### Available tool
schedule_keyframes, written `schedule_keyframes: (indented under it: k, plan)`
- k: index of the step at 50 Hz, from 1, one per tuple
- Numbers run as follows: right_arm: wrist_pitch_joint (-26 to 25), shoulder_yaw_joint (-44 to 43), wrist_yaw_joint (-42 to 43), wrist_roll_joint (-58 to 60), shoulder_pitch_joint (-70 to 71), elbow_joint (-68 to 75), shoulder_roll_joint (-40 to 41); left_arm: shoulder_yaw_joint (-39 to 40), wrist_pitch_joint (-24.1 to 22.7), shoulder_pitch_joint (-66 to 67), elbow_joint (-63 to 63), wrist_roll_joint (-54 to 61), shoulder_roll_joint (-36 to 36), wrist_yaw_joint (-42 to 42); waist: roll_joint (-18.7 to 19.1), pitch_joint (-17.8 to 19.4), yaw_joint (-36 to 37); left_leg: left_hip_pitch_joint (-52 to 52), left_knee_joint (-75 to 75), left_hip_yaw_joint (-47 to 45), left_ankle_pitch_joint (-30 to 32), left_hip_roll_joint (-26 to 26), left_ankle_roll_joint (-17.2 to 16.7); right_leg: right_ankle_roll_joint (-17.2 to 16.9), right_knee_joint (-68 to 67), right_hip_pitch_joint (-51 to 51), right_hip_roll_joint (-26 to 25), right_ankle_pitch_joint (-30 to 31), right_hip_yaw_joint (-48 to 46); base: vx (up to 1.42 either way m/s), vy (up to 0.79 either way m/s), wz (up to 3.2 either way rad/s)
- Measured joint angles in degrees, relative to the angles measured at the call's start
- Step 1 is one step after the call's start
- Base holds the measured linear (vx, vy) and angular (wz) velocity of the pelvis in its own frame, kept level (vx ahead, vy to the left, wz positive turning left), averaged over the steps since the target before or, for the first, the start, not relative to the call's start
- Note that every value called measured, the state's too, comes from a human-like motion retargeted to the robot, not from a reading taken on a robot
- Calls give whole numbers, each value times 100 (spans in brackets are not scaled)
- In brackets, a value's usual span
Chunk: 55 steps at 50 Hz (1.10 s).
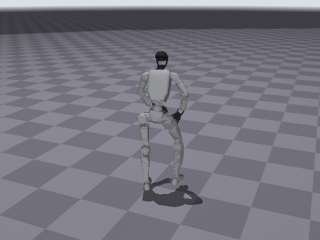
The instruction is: Sport exercise
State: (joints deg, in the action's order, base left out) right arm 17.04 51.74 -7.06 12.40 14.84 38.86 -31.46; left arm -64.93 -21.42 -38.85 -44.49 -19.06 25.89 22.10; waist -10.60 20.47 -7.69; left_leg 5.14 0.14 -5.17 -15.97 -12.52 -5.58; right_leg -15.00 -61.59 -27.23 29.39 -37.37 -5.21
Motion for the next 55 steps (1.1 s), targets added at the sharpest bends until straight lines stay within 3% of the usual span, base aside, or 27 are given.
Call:
schedule_keyframes:
  k: [5,9,15,19,26,30,32,33,35,38,43,48,55]
  plan:
    - [341,67,148,19,397,154,79,-431,-348,-234,-647,-369,-300,221,-686,196,-146,-14,-54,341,270,-855,62,0,-485,-379,740,-440,688,-2,-18,68]
    - [549,200,312,40,701,-5,58,-811,-545,-288,-888,-732,-409,369,-888,291,-235,-146,-87,584,547,-1192,2,0,-548,-510,1070,-617,894,0,-18,65]
    - [890,465,657,13,1142,-464,-171,-1350,-804,-296,-987,-1204,-438,696,-865,406,-397,-433,-78,690,1147,-1391,-282,0,-556,-672,1378,-670,932,-1,-17,66]
    - [1123,706,879,-23,1422,-760,-439,-1528,-927,-323,-1004,-1494,-418,914,-808,421,-658,-725,167,290,1371,-1446,-364,0,-553,-784,1578,-636,915,-4,-12,74]
    - [1491,1306,1271,-94,2013,-1163,-925,-1528,-1127,-393,-1034,-2060,-370,1218,-673,283,-1419,-1536,1464,-825,973,-1357,-283,0,-654,-985,1879,-646,882,-5,-5,67]
    - [1688,1678,1540,-94,2354,-1328,-1097,-1528,-1212,-424,-1048,-2360,-357,1430,-541,172,-1829,-2215,2776,-1493,273,-1005,-168,0,-879,-1135,1926,-736,802,-5,2,57]
    - [1800,1934,1714,-62,2603,-1392,-1174,-1528,-1250,-452,-1068,-2541,-319,1582,-325,121,-1986,-2727,3722,-1779,-283,-573,-96,0,-1036,-1256,1767,-814,646,1,10,47]
    - [1889,2179,1885,-41,2899,-1433,-1251,-1528,-1275,-519,-1098,-2681,-244,1775,59,82,-2028,-3277,4541,-1876,-819,-71,-49,0,-1057,-1364,1452,-833,374,3,16,33]
    - [1953,2394,2000,25,3045,-1432,-1277,-1528,-1305,-465,-1122,-2841,-253,1877,306,72,-2065,-3806,5507,-2019,-1236,534,17,0,-1428,-1602,1185,-948,260,-5,14,1]
    - [2102,2817,2244,236,3611,-1370,-1315,-1528,-1370,-519,-1182,-3176,-215,2083,1056,21,-1852,-4724,6732,-1986,-2030,1636,104,0,-1715,-2150,370,-1034,-81,-2,17,-60]
    - [2353,2847,2271,696,4055,-1334,-1252,-1528,-1577,-656,-1175,-3756,-105,2235,1535,200,-1479,-5721,8183,-1758,-2924,2674,313,0,-2593,-2933,-318,-1189,-344,-11,14,-76]
    - [2663,2847,2183,1165,4666,-1382,-1250,-1528,-1884,-965,-1012,-4342,288,2435,1717,545,-1240,-6758,9440,-1384,-3403,3190,617,0,-3710,-3736,-573,-1144,-642,-24,8,-46]
    - [2907,2847,2083,1481,5476,-1479,-1399,-1528,-2218,-1287,-611,-4776,1158,2723,1800,768,-1395,-8525,11088,-835,-3403,3149,1060,0,-5281,-5093,-534,-1154,-809,-32,3,32]
